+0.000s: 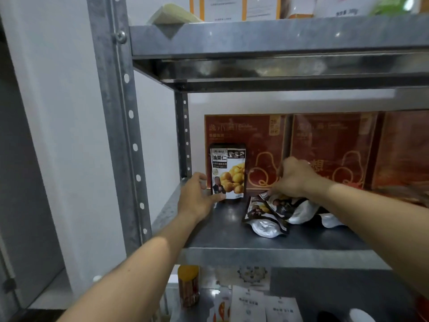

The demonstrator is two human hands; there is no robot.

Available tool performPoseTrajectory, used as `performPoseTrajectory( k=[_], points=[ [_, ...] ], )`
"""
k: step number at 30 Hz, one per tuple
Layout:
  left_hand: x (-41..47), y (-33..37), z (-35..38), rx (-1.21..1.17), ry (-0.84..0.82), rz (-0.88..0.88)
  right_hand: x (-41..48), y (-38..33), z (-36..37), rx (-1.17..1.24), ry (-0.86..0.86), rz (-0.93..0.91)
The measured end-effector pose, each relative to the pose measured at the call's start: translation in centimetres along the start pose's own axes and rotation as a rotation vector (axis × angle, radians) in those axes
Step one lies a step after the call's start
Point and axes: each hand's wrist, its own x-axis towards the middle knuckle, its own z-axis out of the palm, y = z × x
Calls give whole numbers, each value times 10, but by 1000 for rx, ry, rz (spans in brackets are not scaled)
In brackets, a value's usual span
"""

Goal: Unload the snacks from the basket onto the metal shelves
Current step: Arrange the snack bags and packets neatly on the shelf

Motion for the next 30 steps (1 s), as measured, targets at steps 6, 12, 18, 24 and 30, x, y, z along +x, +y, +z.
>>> performPoseTrajectory(
  k=[6,12,18,24,30],
  points=[
    [-23,32,15,-133,-211,58,-33,20,-19,13,-10,143],
    [-48,60,43,-95,-415,137,-46,28,-27,134,-120,214],
    [-53,78,43,-254,-373,77,-45,38,-28,422,94,88],
    [-51,77,31,-323,-270,72,-40,22,-14,598,161,8],
    [-44,70,6,-429,-102,125,-37,-9,3,789,157,-132]
  ],
)
